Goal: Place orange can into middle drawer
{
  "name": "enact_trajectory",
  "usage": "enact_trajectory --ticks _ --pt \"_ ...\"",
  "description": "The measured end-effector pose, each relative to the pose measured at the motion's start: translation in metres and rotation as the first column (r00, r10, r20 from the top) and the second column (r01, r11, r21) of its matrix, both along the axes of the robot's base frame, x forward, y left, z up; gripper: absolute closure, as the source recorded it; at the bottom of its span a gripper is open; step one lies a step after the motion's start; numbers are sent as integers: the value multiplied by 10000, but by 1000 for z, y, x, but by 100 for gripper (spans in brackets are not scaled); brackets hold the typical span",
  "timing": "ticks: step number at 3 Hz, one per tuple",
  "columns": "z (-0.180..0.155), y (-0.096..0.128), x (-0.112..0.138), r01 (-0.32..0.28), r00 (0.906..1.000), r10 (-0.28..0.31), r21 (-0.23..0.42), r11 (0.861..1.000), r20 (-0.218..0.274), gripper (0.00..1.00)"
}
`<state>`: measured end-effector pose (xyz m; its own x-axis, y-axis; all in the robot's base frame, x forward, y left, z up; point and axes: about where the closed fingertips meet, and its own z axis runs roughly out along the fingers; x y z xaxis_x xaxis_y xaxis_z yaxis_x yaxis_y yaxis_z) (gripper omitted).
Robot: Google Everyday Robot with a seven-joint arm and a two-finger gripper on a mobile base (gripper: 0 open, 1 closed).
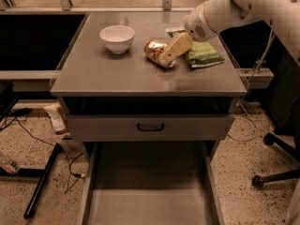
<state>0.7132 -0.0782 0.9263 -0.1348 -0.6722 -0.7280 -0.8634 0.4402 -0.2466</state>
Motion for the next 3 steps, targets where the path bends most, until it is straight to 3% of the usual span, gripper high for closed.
enact_trajectory --ticks 3 --pt "-34 12 33 1464 9862 -1439 255 9889 -822 0"
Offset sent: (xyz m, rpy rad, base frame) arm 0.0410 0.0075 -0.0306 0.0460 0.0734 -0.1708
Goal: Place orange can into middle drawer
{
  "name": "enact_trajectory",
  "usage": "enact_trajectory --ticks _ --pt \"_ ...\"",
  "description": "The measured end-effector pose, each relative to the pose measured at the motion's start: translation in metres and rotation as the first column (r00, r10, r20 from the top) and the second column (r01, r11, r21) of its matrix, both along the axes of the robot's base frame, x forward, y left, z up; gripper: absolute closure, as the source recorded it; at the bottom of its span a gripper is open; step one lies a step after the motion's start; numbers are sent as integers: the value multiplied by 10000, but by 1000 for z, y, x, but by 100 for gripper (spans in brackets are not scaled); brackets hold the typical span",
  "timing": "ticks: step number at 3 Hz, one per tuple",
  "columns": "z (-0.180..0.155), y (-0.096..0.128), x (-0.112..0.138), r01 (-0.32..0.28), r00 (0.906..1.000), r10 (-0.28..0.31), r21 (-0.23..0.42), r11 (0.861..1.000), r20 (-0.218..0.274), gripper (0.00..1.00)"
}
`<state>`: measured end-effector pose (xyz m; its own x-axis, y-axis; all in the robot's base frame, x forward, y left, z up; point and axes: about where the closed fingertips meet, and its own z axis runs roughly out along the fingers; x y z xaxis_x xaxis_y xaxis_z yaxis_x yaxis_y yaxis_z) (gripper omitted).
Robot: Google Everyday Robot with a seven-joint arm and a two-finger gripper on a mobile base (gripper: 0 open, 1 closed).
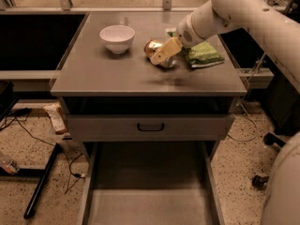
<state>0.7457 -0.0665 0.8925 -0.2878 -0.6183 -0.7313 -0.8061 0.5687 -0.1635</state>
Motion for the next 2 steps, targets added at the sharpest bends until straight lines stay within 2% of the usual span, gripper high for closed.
enact_trajectory --ticks 2 --pt "-31 19 -3 354 9958 -371 -207 9992 -835 0"
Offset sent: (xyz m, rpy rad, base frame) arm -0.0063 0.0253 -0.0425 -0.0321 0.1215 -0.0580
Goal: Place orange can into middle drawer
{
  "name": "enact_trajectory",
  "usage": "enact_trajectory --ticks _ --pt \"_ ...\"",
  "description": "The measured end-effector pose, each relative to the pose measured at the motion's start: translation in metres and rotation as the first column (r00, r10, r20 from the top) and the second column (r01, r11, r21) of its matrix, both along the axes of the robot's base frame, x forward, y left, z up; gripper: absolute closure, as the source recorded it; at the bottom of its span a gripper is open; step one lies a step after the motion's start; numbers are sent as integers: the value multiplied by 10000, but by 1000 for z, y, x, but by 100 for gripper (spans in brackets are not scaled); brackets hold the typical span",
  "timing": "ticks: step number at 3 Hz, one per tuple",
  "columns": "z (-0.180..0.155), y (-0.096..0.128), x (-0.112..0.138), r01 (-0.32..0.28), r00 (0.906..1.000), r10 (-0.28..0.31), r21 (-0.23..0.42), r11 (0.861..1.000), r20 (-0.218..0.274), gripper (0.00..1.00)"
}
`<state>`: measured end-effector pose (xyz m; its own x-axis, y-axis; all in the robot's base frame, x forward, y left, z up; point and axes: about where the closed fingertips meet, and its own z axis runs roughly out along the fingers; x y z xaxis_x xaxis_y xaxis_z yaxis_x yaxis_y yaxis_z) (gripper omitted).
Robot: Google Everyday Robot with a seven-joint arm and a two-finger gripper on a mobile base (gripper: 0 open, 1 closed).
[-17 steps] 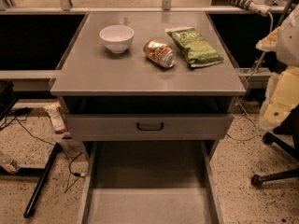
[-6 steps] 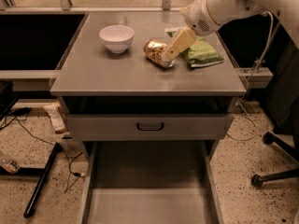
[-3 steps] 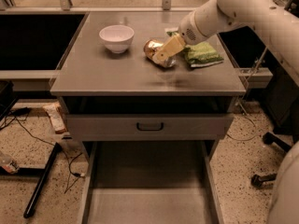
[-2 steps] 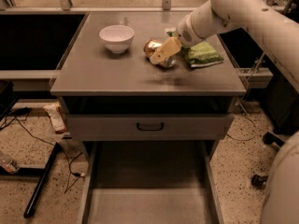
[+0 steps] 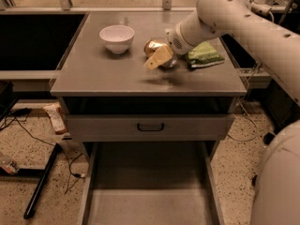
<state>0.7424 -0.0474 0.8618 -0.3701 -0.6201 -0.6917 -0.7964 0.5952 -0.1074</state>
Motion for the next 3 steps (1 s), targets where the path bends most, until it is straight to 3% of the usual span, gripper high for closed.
enact_trajectory --ticks 1,3 --pt "-8 6 -1 -5 9999 4 -99 10000 -144 0" --pt "-9 6 -1 -6 9999 5 -99 10000 -145 43"
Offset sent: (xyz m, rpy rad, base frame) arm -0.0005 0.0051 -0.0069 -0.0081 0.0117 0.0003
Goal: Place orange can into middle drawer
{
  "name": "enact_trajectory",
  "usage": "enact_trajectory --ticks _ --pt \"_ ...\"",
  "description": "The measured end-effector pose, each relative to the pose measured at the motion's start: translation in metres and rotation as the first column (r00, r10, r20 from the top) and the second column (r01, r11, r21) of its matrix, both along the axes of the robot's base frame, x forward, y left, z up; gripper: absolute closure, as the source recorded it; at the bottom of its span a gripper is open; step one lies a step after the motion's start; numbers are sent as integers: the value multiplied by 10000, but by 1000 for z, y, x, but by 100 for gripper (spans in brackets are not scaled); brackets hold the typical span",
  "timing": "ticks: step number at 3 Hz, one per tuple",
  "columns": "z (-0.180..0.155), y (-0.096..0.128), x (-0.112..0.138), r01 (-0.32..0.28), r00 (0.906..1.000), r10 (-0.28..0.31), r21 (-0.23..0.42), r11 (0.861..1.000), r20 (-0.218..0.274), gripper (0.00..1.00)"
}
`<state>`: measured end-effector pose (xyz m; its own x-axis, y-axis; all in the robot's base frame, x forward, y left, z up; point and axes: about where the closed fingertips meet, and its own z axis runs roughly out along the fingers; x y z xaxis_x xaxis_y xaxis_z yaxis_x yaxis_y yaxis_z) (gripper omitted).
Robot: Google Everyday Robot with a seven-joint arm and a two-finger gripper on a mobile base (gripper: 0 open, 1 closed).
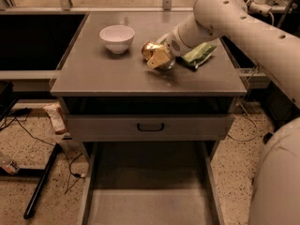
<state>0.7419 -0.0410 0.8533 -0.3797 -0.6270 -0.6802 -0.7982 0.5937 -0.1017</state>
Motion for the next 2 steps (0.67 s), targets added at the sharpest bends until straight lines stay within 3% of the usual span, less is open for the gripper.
enact_trajectory --ticks 2 --pt "0 0 0 -1 10000 1 0 10000 -1 89"
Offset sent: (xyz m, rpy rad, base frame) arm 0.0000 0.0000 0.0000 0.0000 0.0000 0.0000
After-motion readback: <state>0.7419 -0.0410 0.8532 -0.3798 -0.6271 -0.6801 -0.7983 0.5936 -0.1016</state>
